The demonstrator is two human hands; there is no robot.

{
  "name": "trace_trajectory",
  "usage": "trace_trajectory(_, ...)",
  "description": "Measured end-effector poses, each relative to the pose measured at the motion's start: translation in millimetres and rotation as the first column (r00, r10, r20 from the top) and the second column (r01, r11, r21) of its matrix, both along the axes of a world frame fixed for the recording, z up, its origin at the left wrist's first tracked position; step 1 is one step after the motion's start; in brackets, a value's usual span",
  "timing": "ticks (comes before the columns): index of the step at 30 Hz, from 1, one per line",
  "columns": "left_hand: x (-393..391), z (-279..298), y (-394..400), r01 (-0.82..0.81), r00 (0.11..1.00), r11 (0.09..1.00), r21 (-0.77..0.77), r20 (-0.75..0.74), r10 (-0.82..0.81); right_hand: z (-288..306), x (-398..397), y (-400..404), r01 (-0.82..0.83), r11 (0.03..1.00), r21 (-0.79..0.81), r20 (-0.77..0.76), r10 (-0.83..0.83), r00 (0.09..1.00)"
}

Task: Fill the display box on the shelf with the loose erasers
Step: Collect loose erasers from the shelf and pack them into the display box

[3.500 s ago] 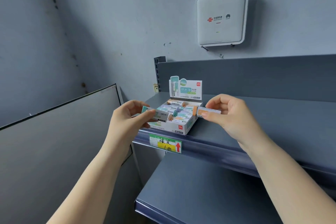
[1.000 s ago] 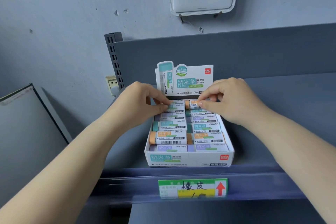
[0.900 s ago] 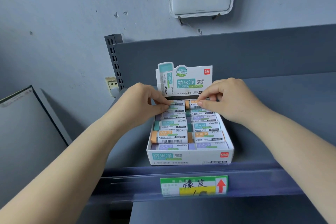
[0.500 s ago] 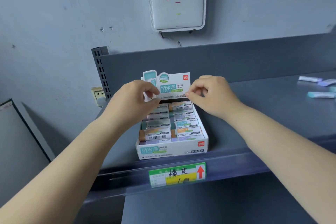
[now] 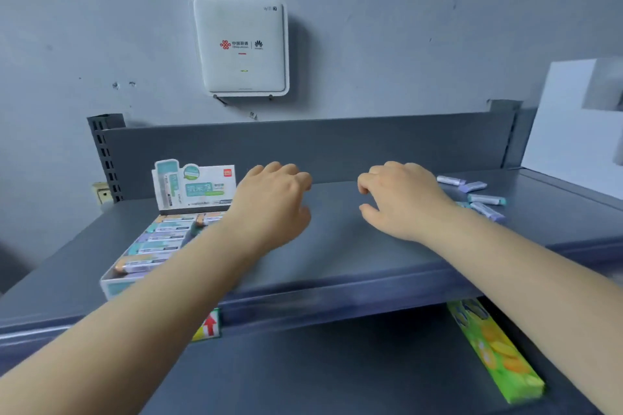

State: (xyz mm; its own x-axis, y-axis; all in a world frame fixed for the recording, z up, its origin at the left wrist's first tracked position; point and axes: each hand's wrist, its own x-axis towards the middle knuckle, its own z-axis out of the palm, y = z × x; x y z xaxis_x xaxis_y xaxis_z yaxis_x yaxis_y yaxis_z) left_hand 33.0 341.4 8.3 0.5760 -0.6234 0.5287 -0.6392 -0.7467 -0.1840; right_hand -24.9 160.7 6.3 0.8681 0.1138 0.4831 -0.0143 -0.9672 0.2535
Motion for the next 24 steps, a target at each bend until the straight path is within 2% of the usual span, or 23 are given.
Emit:
trace_trajectory(7, -35.1, -16.7, -95.7, 0.085, 0.996, 0.996, 0.036, -0.022, -0.084, -6.8, -55.6, -88.9, 0.060, 0.998, -0.035, -0.047, -0.061, 0.997)
trace_trajectory(12, -49.6, -22.2, -149.1, 0.123, 0.989, 0.991, 0.051, -0.090, -0.118, -7.9, -82.6, -138.1, 0.100, 0.995, 0.015, -0.042, -0.100, 0.994)
trace_trajectory(18, -46.8, -21.3, -191.6, 0.139, 0.983, 0.987, 0.083, -0.130, -0.128, -10.2, -91.3, -184.2, 0.117, 0.990, 0.074, -0.027, -0.115, 0.993)
trace_trajectory(24, -28.0, -17.3, -225.9, 0.152, 0.971, 0.980, 0.126, -0.205, -0.125, -18.0, -79.1, -215.6, 0.173, 0.973, 0.153, -0.128, -0.154, 0.980)
